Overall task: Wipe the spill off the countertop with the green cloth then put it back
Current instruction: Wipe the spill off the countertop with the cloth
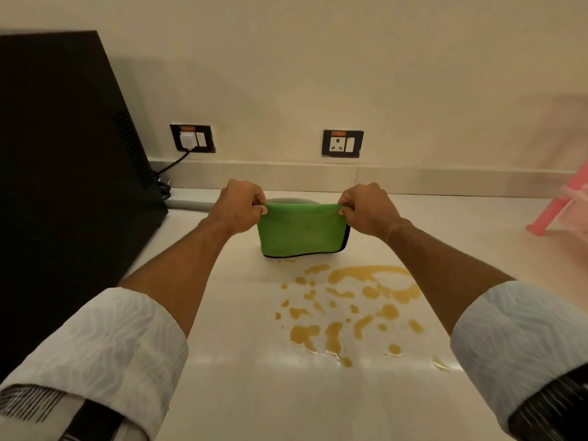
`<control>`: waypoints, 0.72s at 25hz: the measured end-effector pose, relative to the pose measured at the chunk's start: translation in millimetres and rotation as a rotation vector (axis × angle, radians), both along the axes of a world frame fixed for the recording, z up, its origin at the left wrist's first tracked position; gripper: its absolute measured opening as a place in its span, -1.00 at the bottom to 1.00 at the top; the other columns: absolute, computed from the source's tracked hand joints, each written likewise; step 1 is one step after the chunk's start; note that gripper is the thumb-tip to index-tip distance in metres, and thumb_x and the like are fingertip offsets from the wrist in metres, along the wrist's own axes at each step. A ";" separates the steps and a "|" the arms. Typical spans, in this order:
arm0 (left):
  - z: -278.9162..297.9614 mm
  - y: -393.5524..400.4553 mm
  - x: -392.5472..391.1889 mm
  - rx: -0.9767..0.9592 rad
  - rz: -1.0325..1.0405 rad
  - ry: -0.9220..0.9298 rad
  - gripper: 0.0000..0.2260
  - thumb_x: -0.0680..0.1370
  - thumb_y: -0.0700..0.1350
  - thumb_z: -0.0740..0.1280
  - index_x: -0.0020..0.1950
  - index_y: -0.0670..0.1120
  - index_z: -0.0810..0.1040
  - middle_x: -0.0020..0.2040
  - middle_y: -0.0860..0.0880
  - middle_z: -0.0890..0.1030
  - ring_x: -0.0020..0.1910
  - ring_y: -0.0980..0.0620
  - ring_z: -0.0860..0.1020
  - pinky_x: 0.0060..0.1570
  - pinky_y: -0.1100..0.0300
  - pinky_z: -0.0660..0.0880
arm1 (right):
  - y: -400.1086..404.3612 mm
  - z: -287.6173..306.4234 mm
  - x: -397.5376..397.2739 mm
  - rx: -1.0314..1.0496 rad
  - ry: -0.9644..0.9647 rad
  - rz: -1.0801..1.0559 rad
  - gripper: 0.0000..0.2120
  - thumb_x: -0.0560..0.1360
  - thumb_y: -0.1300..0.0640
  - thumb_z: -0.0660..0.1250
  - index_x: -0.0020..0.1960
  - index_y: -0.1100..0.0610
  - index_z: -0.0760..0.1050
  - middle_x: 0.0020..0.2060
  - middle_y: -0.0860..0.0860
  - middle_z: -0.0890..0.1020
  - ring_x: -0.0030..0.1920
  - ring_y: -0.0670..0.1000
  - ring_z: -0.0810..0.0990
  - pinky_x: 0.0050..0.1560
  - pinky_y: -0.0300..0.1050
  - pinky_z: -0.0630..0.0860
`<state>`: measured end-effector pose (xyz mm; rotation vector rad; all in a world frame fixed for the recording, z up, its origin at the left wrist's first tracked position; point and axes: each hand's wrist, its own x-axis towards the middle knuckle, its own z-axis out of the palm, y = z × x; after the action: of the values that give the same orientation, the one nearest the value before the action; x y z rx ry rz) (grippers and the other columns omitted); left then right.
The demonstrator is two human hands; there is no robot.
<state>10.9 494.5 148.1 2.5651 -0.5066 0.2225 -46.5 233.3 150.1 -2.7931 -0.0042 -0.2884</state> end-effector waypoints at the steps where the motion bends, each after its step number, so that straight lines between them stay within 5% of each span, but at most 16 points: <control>1: -7.2 4.1 -5.0 -0.005 -0.025 0.039 -0.92 0.42 -0.19 0.48 -0.10 -0.13 0.68 -0.19 -0.07 0.68 -0.18 -0.02 0.62 -0.04 0.08 0.60 | 0.2 -4.3 -6.9 -0.007 0.054 0.012 -0.84 0.46 0.19 0.39 0.00 0.13 0.68 -0.11 0.07 0.72 -0.05 0.14 0.64 -0.04 -0.09 0.54; 5: -41.1 15.9 -37.7 0.147 -0.158 0.239 -0.91 0.38 -0.19 0.51 -0.13 -0.09 0.68 -0.22 -0.02 0.68 -0.23 0.09 0.62 -0.15 0.21 0.61 | 1.7 -33.5 -37.1 -0.011 0.337 0.089 -0.90 0.32 0.16 0.51 -0.16 0.03 0.71 -0.37 -0.20 0.59 -0.19 -0.02 0.62 -0.30 -0.33 0.37; 9: -75.0 20.5 -77.6 0.265 -0.199 0.333 -0.90 0.32 -0.20 0.51 -0.19 -0.07 0.69 -0.28 0.01 0.67 -0.28 0.09 0.63 -0.21 0.28 0.57 | 12.3 -68.7 -60.6 -0.089 0.514 0.187 -0.86 0.26 0.11 0.56 -0.19 0.01 0.68 -0.37 -0.22 0.58 -0.27 -0.13 0.55 -0.26 -0.29 0.43; 14: -103.5 24.1 -103.1 0.351 -0.283 0.328 -0.84 0.34 -0.21 0.39 -0.12 -0.09 0.69 -0.14 -0.04 0.72 -0.13 0.00 0.66 -0.06 0.13 0.60 | 24.5 -95.5 -75.3 -0.236 0.633 0.274 -0.80 0.37 0.10 0.47 -0.04 0.14 0.66 -0.11 0.03 0.72 -0.05 0.04 0.63 0.04 -0.03 0.60; 18: -110.4 30.8 -97.2 0.286 -0.251 0.238 -0.79 0.33 -0.06 0.44 -0.08 -0.08 0.67 -0.13 -0.04 0.71 -0.12 -0.02 0.65 -0.07 0.07 0.60 | 29.7 -91.3 -69.2 -0.119 0.586 0.243 -0.83 0.45 0.01 0.36 -0.23 0.10 0.53 -0.24 0.04 0.61 -0.13 0.09 0.54 -0.18 -0.11 0.47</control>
<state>-86.3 525.3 37.7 2.7157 -0.8084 -0.2585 -115.7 263.0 58.8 -2.8431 -0.2246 0.6051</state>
